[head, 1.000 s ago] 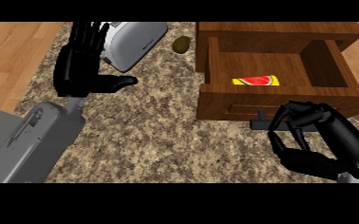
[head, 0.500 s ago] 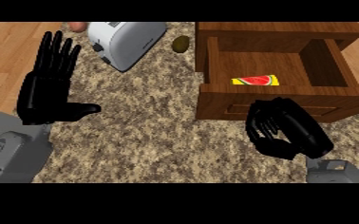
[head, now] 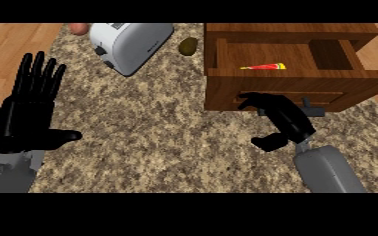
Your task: Pick up the cup, place it into the drawer and close the drawer
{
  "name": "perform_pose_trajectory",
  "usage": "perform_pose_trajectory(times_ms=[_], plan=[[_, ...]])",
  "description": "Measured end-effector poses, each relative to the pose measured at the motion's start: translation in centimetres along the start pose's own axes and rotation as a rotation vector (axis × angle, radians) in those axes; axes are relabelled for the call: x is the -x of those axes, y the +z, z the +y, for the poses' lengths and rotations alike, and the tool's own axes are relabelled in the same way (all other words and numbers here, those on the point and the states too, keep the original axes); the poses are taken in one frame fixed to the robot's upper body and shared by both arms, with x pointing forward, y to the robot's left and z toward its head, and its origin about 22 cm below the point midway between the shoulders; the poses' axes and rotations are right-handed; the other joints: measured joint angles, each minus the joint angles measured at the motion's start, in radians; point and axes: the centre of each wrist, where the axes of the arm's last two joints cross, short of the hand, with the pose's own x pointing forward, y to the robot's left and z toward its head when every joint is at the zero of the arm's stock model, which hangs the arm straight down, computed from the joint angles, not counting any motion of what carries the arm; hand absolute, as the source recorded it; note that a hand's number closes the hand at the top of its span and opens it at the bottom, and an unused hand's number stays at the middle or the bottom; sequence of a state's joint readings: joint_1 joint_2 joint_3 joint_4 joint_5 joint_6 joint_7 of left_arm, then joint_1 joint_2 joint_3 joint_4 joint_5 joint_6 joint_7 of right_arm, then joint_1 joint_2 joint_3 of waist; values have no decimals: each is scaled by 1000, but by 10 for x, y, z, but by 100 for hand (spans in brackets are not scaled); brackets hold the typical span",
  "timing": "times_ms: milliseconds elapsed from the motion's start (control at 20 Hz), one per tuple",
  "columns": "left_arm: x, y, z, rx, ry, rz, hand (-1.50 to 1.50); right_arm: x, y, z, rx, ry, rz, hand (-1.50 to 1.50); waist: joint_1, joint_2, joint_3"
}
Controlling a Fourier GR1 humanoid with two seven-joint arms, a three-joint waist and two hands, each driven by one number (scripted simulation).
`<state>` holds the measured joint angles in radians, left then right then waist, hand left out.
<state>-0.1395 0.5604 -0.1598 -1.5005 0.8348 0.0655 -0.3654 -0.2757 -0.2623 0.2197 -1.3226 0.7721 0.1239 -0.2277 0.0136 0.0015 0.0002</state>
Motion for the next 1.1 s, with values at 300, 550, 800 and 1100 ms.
perform_pose_trajectory(times_ms=[300,550,800,1100], plan=[[-1,12,20,-5,9,-6,-150,21,-36,16,-32,10,22,-150,4,-2,-1],[-5,13,33,2,5,-10,-150,38,-63,1,-43,-22,21,-150,7,1,-1],[-4,14,36,11,20,-9,-150,52,-81,-14,-50,-63,16,-150,14,0,-2],[2,9,29,33,34,-10,-150,68,-86,-37,-68,-86,-17,-150,35,0,-4]])
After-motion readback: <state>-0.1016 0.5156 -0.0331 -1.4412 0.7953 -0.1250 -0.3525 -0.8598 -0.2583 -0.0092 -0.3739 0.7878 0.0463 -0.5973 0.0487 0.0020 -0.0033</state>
